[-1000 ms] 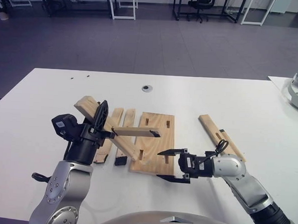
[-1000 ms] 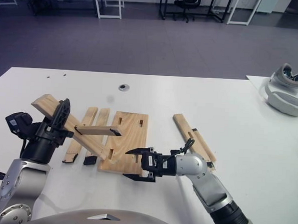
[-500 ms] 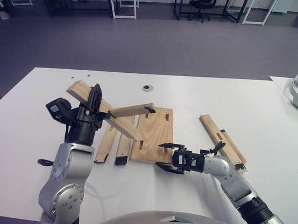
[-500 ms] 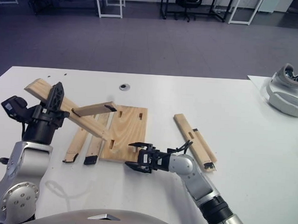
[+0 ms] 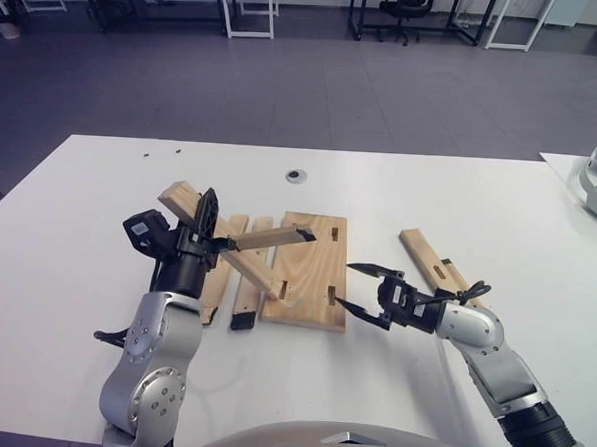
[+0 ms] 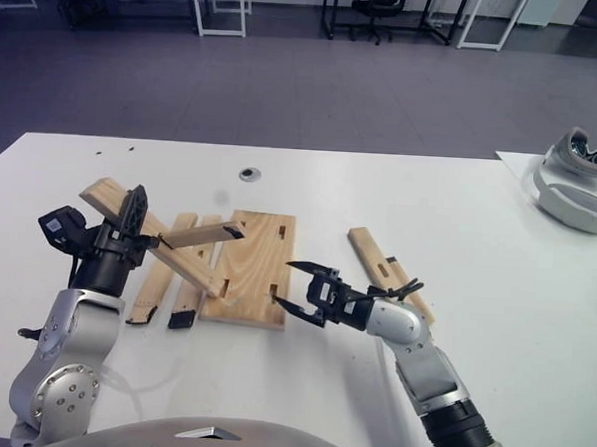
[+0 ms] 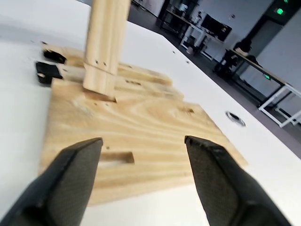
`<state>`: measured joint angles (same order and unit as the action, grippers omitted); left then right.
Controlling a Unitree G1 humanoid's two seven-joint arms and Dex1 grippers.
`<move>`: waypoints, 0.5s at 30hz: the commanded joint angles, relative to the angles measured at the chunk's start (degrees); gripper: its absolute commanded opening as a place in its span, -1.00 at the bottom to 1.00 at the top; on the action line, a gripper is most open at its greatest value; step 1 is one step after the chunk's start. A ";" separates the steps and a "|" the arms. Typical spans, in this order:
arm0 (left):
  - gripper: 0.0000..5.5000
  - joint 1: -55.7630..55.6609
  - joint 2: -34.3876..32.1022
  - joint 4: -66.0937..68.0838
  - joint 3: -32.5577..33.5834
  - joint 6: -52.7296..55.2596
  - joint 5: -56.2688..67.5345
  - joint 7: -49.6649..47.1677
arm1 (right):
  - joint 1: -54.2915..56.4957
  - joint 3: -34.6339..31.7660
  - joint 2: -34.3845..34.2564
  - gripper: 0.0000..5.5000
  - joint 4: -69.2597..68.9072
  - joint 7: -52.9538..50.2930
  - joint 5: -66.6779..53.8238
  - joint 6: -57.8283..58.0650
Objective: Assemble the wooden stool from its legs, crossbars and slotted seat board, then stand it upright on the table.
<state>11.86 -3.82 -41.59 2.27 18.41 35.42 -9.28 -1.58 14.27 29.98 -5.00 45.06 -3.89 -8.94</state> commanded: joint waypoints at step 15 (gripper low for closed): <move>-0.63 2.28 3.07 -0.16 -0.93 -0.65 -4.94 1.27 | 0.46 3.00 -1.49 0.19 9.44 -4.92 8.28 -1.46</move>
<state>13.05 -0.67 -40.83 1.51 17.15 31.87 -7.66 -0.85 15.93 28.63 4.48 38.76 3.71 -11.40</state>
